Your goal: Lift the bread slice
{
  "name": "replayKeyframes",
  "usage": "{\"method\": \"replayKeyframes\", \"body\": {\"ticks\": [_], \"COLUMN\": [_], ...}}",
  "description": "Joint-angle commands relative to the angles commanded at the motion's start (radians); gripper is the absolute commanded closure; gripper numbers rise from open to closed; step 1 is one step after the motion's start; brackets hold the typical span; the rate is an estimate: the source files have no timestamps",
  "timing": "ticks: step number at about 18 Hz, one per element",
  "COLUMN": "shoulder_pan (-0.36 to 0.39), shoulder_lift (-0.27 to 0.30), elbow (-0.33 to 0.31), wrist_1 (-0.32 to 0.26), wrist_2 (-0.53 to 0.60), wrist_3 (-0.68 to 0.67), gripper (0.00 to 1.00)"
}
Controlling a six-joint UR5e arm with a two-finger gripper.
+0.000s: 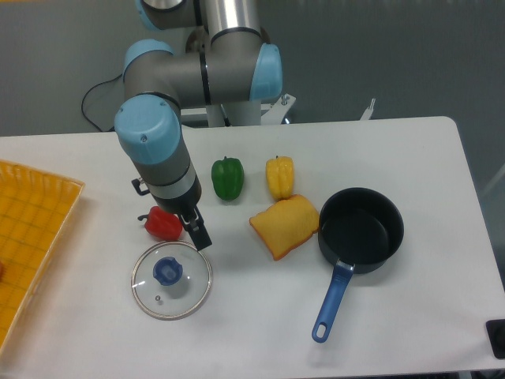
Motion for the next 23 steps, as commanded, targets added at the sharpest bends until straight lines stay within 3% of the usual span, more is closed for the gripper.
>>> {"method": "replayKeyframes", "body": {"ticks": [15,23], "shoulder_pan": [0.000,0.093], "shoulder_lift": [-0.025,-0.078], "elbow": [-0.057,-0.057], "wrist_1": [0.015,0.051], "wrist_2": [0.000,0.000], "wrist_3": [-0.069,-0.083], "gripper": [0.00,0.00]}}
